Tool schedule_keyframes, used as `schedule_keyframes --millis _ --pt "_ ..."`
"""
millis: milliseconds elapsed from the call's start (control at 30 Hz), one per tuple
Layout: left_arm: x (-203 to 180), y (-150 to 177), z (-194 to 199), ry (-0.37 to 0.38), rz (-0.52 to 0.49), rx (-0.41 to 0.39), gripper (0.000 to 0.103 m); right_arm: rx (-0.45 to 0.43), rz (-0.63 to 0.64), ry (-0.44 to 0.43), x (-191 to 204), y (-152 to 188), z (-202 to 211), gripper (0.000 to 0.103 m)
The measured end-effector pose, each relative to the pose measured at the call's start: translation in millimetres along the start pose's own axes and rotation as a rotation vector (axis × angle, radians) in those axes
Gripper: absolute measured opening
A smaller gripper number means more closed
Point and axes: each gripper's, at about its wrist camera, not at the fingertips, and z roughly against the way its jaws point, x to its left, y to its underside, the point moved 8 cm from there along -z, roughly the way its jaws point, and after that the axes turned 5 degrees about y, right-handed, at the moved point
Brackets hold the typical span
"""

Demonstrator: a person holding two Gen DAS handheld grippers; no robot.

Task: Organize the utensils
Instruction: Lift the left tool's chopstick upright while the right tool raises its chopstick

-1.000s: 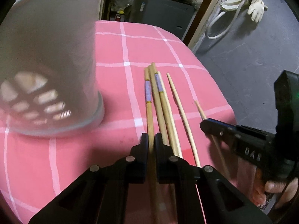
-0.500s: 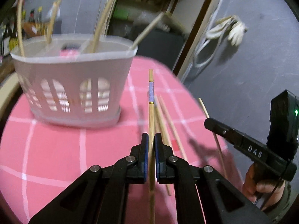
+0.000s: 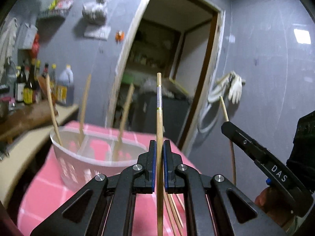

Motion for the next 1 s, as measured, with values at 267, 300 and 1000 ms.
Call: schedule_keyframes --millis 267,300,1000 --pt "39 -59 9 -0.04 -0.028 -0.144 0.004 -0.192 -0.033 -0.122 38 -46 -34 0.003" --pt "46 -63 12 -0.047 -0.028 -0.154 0.004 -0.204 -0.048 -0.128 40 -50 -39 0.003" --pt "161 -97 8 -0.244 0.056 -0.355 0.004 -0.351 -0.09 -0.019 41 -41 -96 0.003"
